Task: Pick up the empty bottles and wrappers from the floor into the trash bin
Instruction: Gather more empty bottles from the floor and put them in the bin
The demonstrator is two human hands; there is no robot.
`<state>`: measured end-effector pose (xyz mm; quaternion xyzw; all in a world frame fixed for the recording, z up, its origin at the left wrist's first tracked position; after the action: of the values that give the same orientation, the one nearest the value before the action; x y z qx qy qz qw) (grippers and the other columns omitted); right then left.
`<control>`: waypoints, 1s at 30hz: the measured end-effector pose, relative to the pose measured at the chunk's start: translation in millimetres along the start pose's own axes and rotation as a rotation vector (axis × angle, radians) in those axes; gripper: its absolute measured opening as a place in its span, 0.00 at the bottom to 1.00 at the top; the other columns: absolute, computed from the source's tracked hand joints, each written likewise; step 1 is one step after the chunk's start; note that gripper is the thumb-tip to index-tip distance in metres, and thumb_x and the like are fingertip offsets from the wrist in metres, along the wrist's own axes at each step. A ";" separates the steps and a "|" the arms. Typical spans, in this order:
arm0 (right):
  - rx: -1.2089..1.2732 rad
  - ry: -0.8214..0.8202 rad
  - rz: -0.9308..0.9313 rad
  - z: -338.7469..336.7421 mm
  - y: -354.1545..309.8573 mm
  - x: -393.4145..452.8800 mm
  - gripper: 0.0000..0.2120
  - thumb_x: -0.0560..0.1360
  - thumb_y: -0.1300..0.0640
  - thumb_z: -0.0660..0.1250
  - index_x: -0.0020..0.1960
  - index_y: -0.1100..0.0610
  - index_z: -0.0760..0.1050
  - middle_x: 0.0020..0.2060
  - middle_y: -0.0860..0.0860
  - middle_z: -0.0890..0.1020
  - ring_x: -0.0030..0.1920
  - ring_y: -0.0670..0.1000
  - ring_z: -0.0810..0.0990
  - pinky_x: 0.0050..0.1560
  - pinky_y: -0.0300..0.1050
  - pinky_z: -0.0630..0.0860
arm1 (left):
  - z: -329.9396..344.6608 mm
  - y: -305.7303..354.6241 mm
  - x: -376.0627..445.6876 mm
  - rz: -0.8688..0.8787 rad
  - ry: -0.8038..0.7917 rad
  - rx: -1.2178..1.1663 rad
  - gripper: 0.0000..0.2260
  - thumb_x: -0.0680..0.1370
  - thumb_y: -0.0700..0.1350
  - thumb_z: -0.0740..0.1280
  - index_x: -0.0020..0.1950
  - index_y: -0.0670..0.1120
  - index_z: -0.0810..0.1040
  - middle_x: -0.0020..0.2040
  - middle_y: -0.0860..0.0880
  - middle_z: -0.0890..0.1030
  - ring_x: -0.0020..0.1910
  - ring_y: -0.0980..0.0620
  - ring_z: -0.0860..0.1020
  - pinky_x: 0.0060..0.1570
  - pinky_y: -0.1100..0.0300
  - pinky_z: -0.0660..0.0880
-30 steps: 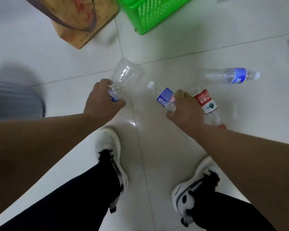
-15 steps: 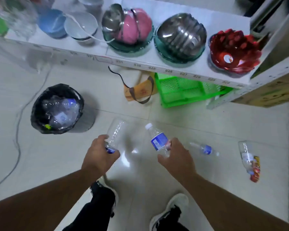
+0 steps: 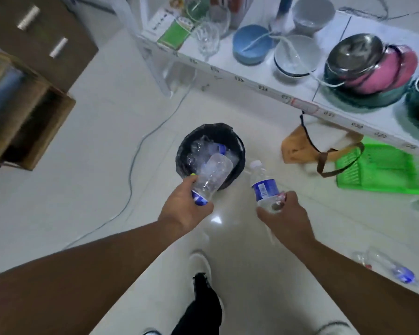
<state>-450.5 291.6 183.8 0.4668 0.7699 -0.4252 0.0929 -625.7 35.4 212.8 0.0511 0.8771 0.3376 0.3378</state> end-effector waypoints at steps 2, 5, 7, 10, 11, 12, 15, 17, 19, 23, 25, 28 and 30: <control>0.025 -0.054 0.014 32.5 -32.3 4.7 0.29 0.66 0.39 0.80 0.57 0.46 0.68 0.45 0.40 0.80 0.41 0.40 0.79 0.38 0.43 0.73 | -39.0 -26.6 8.9 -0.031 0.015 0.034 0.30 0.70 0.55 0.79 0.70 0.63 0.72 0.52 0.59 0.83 0.47 0.58 0.83 0.52 0.55 0.82; 0.091 -0.071 0.073 62.1 -68.3 16.0 0.29 0.65 0.39 0.79 0.59 0.47 0.70 0.45 0.43 0.82 0.42 0.46 0.82 0.37 0.42 0.74 | -84.7 -58.5 21.8 -0.080 0.039 0.093 0.34 0.70 0.57 0.80 0.74 0.59 0.72 0.53 0.59 0.81 0.48 0.58 0.82 0.52 0.57 0.80; 0.153 -0.074 0.146 75.1 -80.8 24.6 0.32 0.63 0.37 0.78 0.61 0.48 0.73 0.46 0.49 0.85 0.45 0.55 0.86 0.44 0.50 0.82 | -105.7 -73.5 26.6 -0.135 0.074 0.095 0.34 0.70 0.58 0.80 0.74 0.58 0.72 0.52 0.58 0.81 0.47 0.58 0.82 0.47 0.61 0.77; 0.191 -0.095 0.220 89.4 -94.8 39.2 0.35 0.61 0.35 0.76 0.62 0.51 0.75 0.47 0.54 0.87 0.45 0.60 0.87 0.50 0.57 0.86 | -115.8 -89.2 32.8 -0.236 0.118 0.020 0.35 0.70 0.59 0.80 0.74 0.57 0.72 0.51 0.54 0.82 0.46 0.52 0.84 0.50 0.55 0.80; 0.202 -0.098 0.238 92.6 -97.9 41.0 0.35 0.61 0.36 0.77 0.63 0.51 0.75 0.48 0.55 0.87 0.45 0.60 0.87 0.51 0.58 0.86 | -113.6 -91.4 31.5 -0.250 0.120 -0.007 0.35 0.71 0.58 0.81 0.74 0.56 0.72 0.52 0.52 0.83 0.47 0.50 0.85 0.54 0.52 0.81; 0.207 -0.105 0.255 95.9 -100.6 45.2 0.36 0.62 0.37 0.77 0.64 0.52 0.75 0.49 0.56 0.86 0.45 0.60 0.87 0.52 0.60 0.86 | -108.9 -93.2 31.4 -0.263 0.115 -0.025 0.35 0.71 0.57 0.81 0.74 0.55 0.72 0.52 0.51 0.83 0.47 0.48 0.85 0.56 0.50 0.82; 0.185 -0.127 0.285 108.2 -107.6 68.8 0.36 0.65 0.39 0.78 0.67 0.52 0.72 0.51 0.55 0.86 0.48 0.59 0.87 0.54 0.62 0.86 | -91.7 -94.6 37.2 -0.281 0.101 -0.043 0.34 0.71 0.57 0.81 0.74 0.55 0.72 0.52 0.52 0.83 0.46 0.49 0.85 0.51 0.52 0.81; 0.173 -0.157 0.308 118.0 -111.6 90.8 0.37 0.68 0.38 0.78 0.69 0.54 0.68 0.51 0.53 0.84 0.47 0.57 0.86 0.50 0.58 0.86 | -81.4 -88.9 48.2 -0.280 0.096 -0.037 0.34 0.71 0.58 0.81 0.73 0.57 0.73 0.52 0.54 0.83 0.45 0.53 0.85 0.44 0.58 0.77; 0.123 -0.219 0.353 129.4 -113.2 109.4 0.43 0.69 0.31 0.76 0.70 0.56 0.63 0.53 0.53 0.81 0.43 0.54 0.83 0.36 0.49 0.80 | -72.6 -86.6 62.5 -0.279 0.105 -0.041 0.33 0.71 0.59 0.81 0.72 0.58 0.73 0.51 0.57 0.82 0.44 0.56 0.84 0.40 0.62 0.74; -0.031 -0.316 0.282 137.6 -108.3 129.2 0.47 0.73 0.29 0.69 0.80 0.56 0.61 0.72 0.58 0.73 0.64 0.62 0.79 0.62 0.58 0.79 | -57.5 -80.4 81.1 -0.307 0.109 -0.029 0.33 0.72 0.58 0.81 0.72 0.57 0.72 0.51 0.60 0.81 0.42 0.58 0.83 0.34 0.69 0.71; -0.045 -0.347 0.234 130.4 -104.8 131.8 0.35 0.77 0.34 0.67 0.76 0.54 0.69 0.70 0.58 0.73 0.63 0.62 0.79 0.65 0.55 0.77 | -55.1 -73.7 88.9 -0.330 0.114 -0.031 0.34 0.72 0.58 0.81 0.74 0.56 0.72 0.52 0.60 0.80 0.43 0.58 0.83 0.35 0.67 0.71; -0.072 -0.369 0.219 112.7 -96.7 135.0 0.26 0.78 0.39 0.66 0.70 0.55 0.75 0.67 0.57 0.76 0.55 0.58 0.81 0.56 0.49 0.76 | -52.1 -60.2 107.4 -0.325 0.116 -0.022 0.35 0.71 0.59 0.81 0.74 0.56 0.72 0.51 0.62 0.79 0.45 0.60 0.81 0.38 0.66 0.71; -0.076 -0.358 0.232 101.3 -90.6 137.2 0.28 0.79 0.40 0.65 0.74 0.55 0.72 0.70 0.56 0.75 0.55 0.56 0.79 0.57 0.49 0.75 | -49.2 -51.9 123.4 -0.314 0.092 0.001 0.34 0.71 0.59 0.81 0.73 0.55 0.72 0.50 0.63 0.78 0.45 0.63 0.79 0.39 0.67 0.69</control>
<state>-623.5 285.9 98.3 0.4655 0.6976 -0.4586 0.2938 -744.0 7.4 138.2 -0.1019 0.8890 0.2825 0.3457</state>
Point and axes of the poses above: each hand's wrist, its own x-axis towards the middle knuckle, its own z-axis out of the palm, y = z × x, the point moved 9 cm from there along x, towards the middle knuckle
